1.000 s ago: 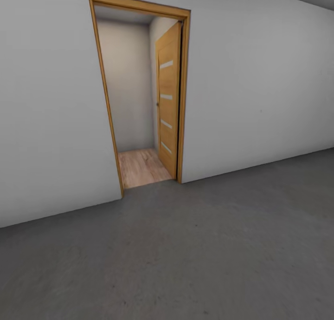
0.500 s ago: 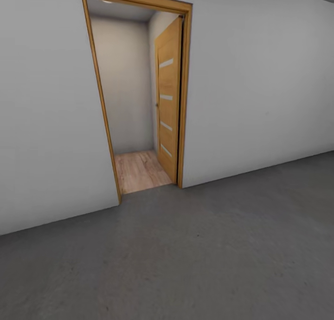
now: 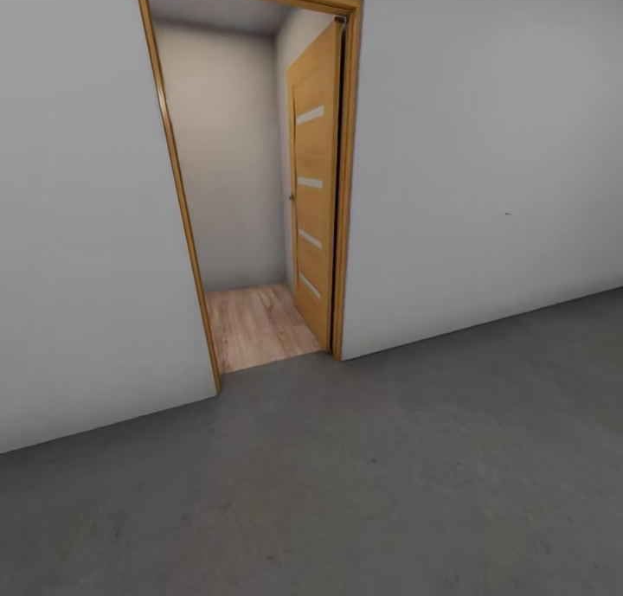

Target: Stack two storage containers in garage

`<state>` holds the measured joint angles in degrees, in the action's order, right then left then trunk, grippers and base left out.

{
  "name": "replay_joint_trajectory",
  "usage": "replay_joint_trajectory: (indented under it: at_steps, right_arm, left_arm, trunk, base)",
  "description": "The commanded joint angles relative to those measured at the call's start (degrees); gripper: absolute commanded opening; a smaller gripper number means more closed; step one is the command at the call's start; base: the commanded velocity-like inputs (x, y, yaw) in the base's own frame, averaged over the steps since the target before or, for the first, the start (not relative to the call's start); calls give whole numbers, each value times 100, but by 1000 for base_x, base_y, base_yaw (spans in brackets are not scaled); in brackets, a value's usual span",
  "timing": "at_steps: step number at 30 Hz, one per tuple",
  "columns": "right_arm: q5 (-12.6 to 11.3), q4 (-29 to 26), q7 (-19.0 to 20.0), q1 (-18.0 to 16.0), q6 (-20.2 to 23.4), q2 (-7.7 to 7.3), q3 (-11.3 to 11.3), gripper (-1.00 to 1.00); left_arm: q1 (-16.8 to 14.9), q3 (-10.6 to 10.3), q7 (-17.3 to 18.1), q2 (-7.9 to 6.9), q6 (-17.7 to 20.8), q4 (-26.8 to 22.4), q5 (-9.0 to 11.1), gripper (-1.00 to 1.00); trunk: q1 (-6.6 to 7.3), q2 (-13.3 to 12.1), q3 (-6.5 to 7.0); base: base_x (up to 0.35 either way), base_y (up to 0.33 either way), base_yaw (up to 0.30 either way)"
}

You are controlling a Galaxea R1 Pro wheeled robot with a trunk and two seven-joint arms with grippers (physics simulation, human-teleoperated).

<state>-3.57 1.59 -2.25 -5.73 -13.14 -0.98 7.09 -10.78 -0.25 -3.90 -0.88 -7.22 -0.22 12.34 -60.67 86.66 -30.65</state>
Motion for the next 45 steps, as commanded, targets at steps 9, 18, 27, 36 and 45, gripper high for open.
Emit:
replay_joint_trajectory:
  at_steps: [9, 18, 27, 36, 45]
  right_arm:
    - [-38, 17, -12, -7, -31, 1, 47, 100]
    - [-38, 17, -12, -7, -31, 1, 47, 100]
    - [-38, 17, -12, -7, -31, 1, 47, 100]
    - [-38, 17, -12, -7, -31, 1, 47, 100]
    - [-38, 17, -12, -7, -31, 1, 47, 100]
  left_arm:
    - [-3, -10, -6, 9, -25, 4, 24, 100]
    - [-3, -10, -6, 9, -19, 5, 22, 100]
    - [-3, -7, -6, 9, -16, 5, 30, 100]
    - [-3, -8, -6, 9, -16, 5, 31, 100]
    - [-3, -10, -6, 9, -16, 5, 31, 100]
  trunk:
    - [-3, 2, -6]
    - [-3, 2, -6]
    - [-3, 2, -6]
    - [-3, 2, -6]
    - [-3, 2, -6]
  base:
    - [322, 0, 0]
    - [322, 0, 0]
    - [322, 0, 0]
    - [322, 0, 0]
    - [322, 0, 0]
